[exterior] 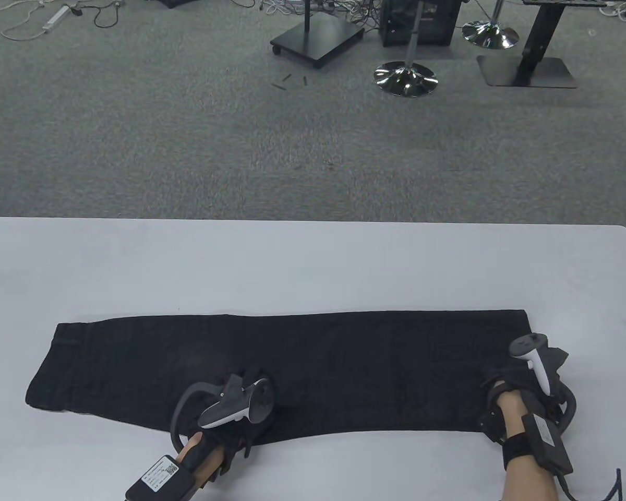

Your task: Fold trousers

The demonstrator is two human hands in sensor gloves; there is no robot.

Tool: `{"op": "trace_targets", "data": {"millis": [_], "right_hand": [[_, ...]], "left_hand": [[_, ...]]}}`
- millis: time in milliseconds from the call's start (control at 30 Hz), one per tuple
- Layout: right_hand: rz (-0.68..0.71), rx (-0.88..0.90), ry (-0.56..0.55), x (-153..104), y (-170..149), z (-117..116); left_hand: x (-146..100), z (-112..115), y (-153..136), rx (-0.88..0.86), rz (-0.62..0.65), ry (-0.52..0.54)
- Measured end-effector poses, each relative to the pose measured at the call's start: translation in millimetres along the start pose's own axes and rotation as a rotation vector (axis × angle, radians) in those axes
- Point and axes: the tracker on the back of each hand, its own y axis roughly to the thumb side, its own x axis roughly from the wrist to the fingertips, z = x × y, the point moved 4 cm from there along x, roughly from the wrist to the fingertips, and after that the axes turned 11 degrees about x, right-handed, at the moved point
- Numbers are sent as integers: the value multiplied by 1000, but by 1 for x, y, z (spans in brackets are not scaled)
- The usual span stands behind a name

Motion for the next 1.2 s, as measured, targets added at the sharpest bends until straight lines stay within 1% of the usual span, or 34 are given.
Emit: {"op": "trace_targets", "data": {"millis": [100, 267, 400, 533, 600, 667, 700, 733, 833, 933, 967, 1067, 1100, 1200], "right_hand": [[-18, -31, -11, 0, 0, 0], [-13, -3, -49, -1, 0, 4], [54, 32, -104, -7, 8, 8], [109, 60, -113, -16, 16, 17], [158, 103, -108, -24, 22, 24], [199, 82, -101, -33, 29, 31], [226, 108, -96, -37, 32, 34], [260, 160, -92, -44, 36, 38], [362, 275, -29, -67, 51, 48], [462, 403, 47, -91, 69, 55], [505, 440, 94, -102, 78, 56], [635, 498, 213, -131, 102, 54], [684, 518, 259, -145, 113, 52], [808, 548, 338, -183, 142, 42]], "left_hand": [[-1, 0, 1, 0, 0, 1], [-6, 0, 4, 7, 2, 5], [-7, -1, 6, 20, -1, -5], [-6, -2, 6, 16, -1, -19], [-5, -2, 5, 15, -1, -26], [-5, -3, 3, -2, -1, -36], [-4, -5, 2, -11, -3, -41], [-4, -7, -1, -16, -5, -44], [-3, -17, -10, -73, -20, -46], [-6, -36, -21, -152, -34, 3], [-9, -44, -27, -181, -40, 18], [-16, -67, -41, -263, -52, 91], [-18, -75, -46, -314, -52, 122], [-25, -97, -57, -458, -38, 190]]}}
